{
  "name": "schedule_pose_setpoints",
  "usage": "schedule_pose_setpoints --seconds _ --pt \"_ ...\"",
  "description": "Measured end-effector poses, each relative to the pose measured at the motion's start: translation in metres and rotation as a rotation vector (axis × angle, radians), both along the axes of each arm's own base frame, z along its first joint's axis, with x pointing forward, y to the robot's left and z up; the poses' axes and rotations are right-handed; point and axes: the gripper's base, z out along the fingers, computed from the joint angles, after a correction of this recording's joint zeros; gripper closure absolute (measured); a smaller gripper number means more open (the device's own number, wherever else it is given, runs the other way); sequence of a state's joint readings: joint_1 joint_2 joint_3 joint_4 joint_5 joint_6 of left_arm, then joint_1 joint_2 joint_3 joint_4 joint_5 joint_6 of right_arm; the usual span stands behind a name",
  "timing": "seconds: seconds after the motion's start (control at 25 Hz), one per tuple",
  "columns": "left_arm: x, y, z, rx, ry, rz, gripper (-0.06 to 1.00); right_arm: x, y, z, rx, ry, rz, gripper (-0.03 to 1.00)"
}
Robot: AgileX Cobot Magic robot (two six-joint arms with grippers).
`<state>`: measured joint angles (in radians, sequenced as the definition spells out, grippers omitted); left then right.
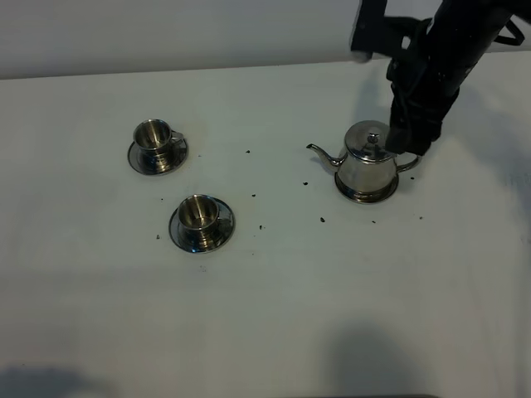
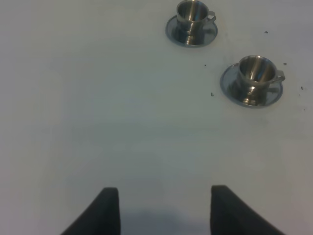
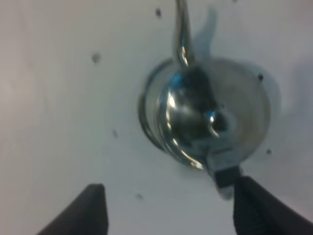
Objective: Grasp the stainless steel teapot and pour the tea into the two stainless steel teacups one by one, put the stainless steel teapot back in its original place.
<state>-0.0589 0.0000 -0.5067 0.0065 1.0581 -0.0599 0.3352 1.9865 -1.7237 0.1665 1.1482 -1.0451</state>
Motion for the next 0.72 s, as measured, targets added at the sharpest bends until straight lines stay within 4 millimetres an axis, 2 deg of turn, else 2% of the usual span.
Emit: schedule_pose_setpoints --seconds 0.36,0.72 --pt "0.0 0.0 0.0 0.0 0.0 0.0 0.49 0.021 -0.02 -0.024 -0.057 -0.044 0.074 0.43" --pt "0.0 0.0 0.0 0.002 0.0 -0.001 0.49 0.034 -0.022 -0.052 -0.064 -0.043 0.075 0.43"
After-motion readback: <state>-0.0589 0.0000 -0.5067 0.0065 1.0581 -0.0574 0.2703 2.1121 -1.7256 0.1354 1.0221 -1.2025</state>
